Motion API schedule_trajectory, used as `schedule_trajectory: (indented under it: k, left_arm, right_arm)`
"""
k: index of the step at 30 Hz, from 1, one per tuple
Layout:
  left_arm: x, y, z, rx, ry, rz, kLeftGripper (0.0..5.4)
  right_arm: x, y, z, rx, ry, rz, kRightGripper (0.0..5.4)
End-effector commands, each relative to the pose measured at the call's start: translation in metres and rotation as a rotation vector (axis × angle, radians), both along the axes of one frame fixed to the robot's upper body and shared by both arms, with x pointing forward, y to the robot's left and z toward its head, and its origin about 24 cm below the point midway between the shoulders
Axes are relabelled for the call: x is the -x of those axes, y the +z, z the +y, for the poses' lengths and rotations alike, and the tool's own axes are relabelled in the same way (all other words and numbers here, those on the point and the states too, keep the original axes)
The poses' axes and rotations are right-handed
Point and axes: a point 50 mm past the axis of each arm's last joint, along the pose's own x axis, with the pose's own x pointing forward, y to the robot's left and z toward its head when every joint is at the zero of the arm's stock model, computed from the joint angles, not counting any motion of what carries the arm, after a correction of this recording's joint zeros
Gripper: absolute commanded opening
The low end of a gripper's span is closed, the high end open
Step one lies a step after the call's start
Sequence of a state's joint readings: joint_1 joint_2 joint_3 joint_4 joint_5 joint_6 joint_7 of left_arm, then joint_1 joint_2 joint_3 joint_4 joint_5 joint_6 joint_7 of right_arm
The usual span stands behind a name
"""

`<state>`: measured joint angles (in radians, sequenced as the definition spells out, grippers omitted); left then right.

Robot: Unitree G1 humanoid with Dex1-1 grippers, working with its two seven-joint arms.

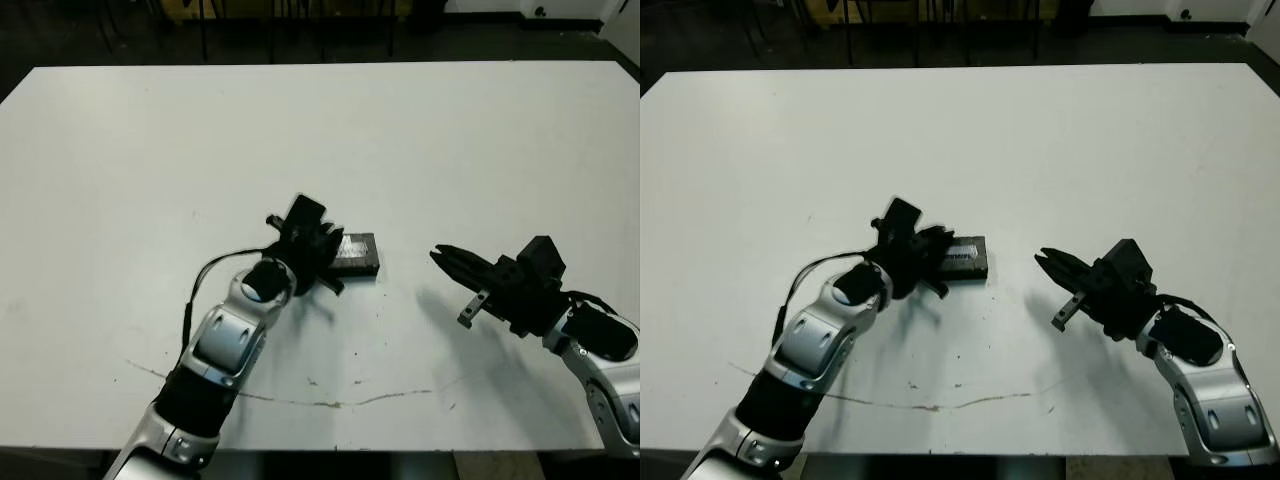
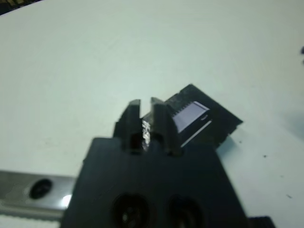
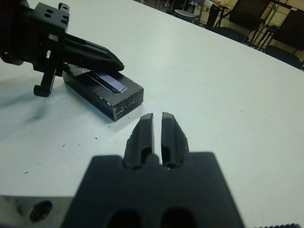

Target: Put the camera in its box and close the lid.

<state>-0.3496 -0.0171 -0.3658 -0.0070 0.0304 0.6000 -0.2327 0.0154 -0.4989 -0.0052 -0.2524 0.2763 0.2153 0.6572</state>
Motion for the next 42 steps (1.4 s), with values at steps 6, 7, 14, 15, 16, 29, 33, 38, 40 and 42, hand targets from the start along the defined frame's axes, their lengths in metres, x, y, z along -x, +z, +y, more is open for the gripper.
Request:
schedule_trajectory:
  k: [6,7,14,15,16,29,33,38,40,42]
  left_arm:
    - [0.019,-0.051,0.014,-0.107,0.002,0.233,0.01]
    - [0.019,-0.052,0.015,-0.115,-0.001,0.237,0.01]
    - [0.018,-0.046,0.025,-0.077,0.003,0.199,0.01]
    - [0.018,-0.043,0.026,-0.055,0.006,0.178,0.01]
    - [0.018,-0.035,0.030,0.001,0.015,0.138,0.01]
    - [0.029,0.035,0.104,0.412,0.222,-0.241,0.01]
    - [0.037,0.043,0.119,0.596,0.266,-0.261,0.01]
    - [0.041,0.040,0.128,0.599,0.371,-0.298,0.01]
    - [0.041,0.034,0.130,0.552,0.433,-0.310,0.01]
    - [0.041,0.029,0.131,0.519,0.484,-0.315,0.01]
  right_arm:
    - [0.003,-0.005,0.000,0.013,-0.015,0.028,0.00]
    - [0.004,-0.005,0.000,0.013,-0.015,0.028,0.00]
    - [0.003,-0.004,0.000,0.001,-0.022,0.030,0.00]
    - [0.003,-0.004,0.000,-0.003,-0.023,0.029,0.00]
    - [0.003,-0.004,0.000,-0.009,-0.028,0.029,0.00]
    - [0.000,0.004,0.006,-0.088,-0.262,-0.075,0.00]
    - [-0.002,0.000,0.010,-0.181,-0.345,-0.098,0.00]
    - [-0.003,-0.001,0.013,-0.175,-0.373,-0.118,0.00]
    - [-0.001,0.000,0.013,-0.172,-0.390,-0.126,0.00]
    - [-0.001,0.000,0.013,-0.180,-0.401,-0.126,0.00]
